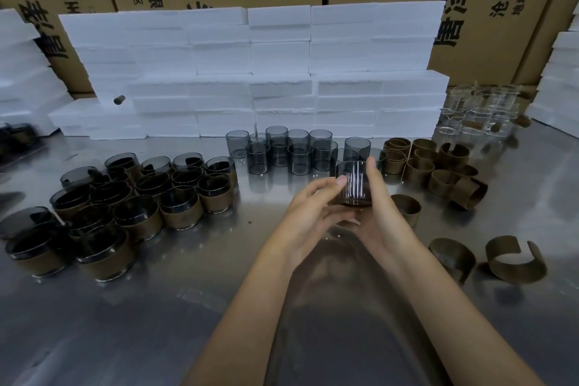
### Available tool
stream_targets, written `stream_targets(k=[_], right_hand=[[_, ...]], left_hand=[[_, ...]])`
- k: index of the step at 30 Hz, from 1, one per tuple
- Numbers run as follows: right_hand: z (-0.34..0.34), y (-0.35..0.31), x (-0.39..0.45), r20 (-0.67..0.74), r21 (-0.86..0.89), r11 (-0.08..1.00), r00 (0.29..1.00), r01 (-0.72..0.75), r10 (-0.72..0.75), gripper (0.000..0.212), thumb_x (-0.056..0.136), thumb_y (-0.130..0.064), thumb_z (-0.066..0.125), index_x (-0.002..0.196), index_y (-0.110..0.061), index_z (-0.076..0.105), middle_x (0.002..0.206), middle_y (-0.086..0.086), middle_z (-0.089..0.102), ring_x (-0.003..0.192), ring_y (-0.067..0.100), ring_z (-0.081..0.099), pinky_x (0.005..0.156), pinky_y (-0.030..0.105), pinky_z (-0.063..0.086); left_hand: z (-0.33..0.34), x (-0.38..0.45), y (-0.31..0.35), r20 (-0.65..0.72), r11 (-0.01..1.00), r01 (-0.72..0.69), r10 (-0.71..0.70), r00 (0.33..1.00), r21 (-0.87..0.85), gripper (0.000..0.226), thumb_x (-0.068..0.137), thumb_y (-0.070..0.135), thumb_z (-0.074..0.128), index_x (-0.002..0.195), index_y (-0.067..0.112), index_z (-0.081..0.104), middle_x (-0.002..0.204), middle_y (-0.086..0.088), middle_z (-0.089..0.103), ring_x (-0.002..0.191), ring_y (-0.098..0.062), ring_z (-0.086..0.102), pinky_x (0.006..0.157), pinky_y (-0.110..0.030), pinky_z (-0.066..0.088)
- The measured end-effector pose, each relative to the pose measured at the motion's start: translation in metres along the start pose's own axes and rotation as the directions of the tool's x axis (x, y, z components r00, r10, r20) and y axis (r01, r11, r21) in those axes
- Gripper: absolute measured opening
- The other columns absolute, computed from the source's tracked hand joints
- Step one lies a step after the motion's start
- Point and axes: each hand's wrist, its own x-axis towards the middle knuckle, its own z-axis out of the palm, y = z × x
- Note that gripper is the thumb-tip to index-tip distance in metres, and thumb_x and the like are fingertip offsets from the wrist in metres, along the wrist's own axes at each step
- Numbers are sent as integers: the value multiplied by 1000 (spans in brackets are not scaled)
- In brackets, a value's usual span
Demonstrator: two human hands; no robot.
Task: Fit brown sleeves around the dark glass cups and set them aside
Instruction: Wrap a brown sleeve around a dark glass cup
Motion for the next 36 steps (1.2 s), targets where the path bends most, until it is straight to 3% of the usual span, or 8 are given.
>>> stream_targets(k=[5,9,13,18,22,24,29,36], right_hand=[[9,2,-3,-70,-46,999,997,-20,17,77,79,-79,53,117,-15,70,109,13,78,103,30,75,103,55,53],[22,6,-5,-130,-45,998,991,-35,29,64,95,-66,41,124,-14,64,113,15,76,97,28,77,94,45,59],[11,3,-6,-214,-118,993,977,-30,4,53,110,-45,30,131,-8,61,121,20,71,106,29,73,90,38,61],[11,2,-8,-236,-201,980,971,-7,-41,45,112,-35,33,129,-6,64,119,17,72,109,24,70,85,31,62],[9,1,-9,-234,-256,966,968,26,-88,39,105,-44,50,119,-14,70,116,7,72,108,17,69,81,24,60],[9,2,-9,-234,-287,958,969,9,-79,41,96,-56,60,116,-21,71,115,0,72,108,13,68,91,30,59],[11,-1,-11,-46,14,996,995,-84,85,60,90,-58,66,128,-12,66,121,17,73,105,26,71,104,43,51],[12,1,-10,52,-31,990,989,-137,138,76,88,-75,51,125,-11,69,115,19,75,106,35,73,89,39,61]], left_hand=[[-4,0,-2,-23,992,7,-5,1000,123,23,99,28,66,112,10,71,91,-9,75,73,-18,73,62,-26,57],[-26,13,-7,-189,942,-106,173,967,318,21,100,25,63,118,22,75,100,-1,78,80,-12,69,67,-23,51],[-18,16,-12,-171,894,-192,280,945,404,42,101,8,58,102,46,75,103,-2,73,77,-5,65,61,-19,46],[-19,18,-10,-209,925,-162,244,947,343,12,96,28,70,107,32,74,106,0,77,100,-26,70,68,-31,53],[-13,12,-11,-218,912,-151,247,944,381,54,73,57,84,114,25,68,105,2,77,94,-12,72,70,-29,58],[-12,11,-10,-226,908,-144,248,942,394,64,67,63,86,113,23,68,102,3,78,92,-10,72,73,-29,58],[-13,9,-4,-137,915,-137,202,970,381,50,70,66,75,102,27,81,100,3,79,91,-10,69,78,-31,44],[-10,5,1,-103,908,-83,137,985,411,61,65,65,61,104,20,77,104,-3,79,78,-2,70,57,-16,49]])
